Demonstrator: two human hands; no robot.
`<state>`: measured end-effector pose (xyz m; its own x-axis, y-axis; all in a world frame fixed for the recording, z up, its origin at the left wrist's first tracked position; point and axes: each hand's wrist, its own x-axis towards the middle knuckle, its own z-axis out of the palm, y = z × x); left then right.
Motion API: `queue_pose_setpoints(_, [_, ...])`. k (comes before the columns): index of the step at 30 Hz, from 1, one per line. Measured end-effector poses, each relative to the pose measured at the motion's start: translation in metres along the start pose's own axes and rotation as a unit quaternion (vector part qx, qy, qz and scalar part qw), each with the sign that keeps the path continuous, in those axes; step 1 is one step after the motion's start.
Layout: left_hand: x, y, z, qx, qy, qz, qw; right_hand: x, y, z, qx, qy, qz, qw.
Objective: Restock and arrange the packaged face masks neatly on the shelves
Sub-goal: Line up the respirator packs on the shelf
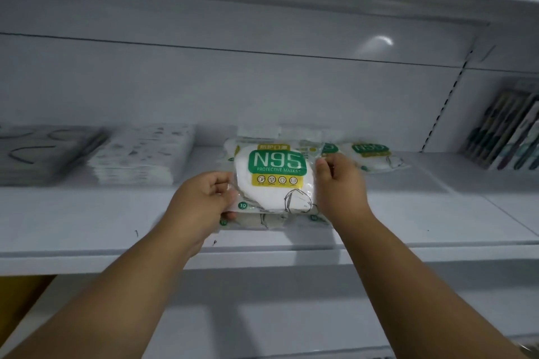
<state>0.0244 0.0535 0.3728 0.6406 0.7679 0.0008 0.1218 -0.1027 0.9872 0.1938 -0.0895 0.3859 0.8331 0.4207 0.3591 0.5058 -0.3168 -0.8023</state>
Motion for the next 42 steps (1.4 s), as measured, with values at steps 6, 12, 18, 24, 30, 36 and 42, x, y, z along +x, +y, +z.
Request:
queue_pose_setpoints(6, [0.009, 0.000, -0.022, 0.092, -0.011, 0.036, 0.995, -0.003, -0.016, 0.016, -0.036, -0.086, 0.026, 0.995])
queue_pose_setpoints(12, [0.017, -0.005, -0.030, 0.203, -0.024, 0.012, 0.979, 0.000, -0.018, 0.041, -0.239, -0.128, -0.035, 0.962])
queue_pose_setpoints(18, [0.029, 0.000, -0.023, 0.354, 0.058, 0.198, 0.912, -0.002, -0.013, 0.051, -0.276, -0.082, -0.212, 0.934])
queue_pose_setpoints(24, [0.041, 0.005, -0.005, 0.462, -0.072, 0.271, 0.841, -0.002, -0.005, 0.063, -0.225, -0.142, -0.286, 0.920])
queue_pose_setpoints(30, [0.042, 0.012, -0.002, 0.470, -0.068, 0.260, 0.841, 0.000, -0.006, 0.053, -0.180, -0.114, -0.258, 0.942])
queue_pose_setpoints(36, [0.026, 0.024, 0.027, 0.404, -0.042, 0.301, 0.863, 0.018, -0.004, 0.012, -0.185, -0.020, -0.197, 0.963])
queue_pose_setpoints(42, [0.021, 0.041, 0.085, 0.382, -0.081, 0.303, 0.869, 0.050, 0.013, -0.042, -0.183, 0.011, -0.180, 0.966])
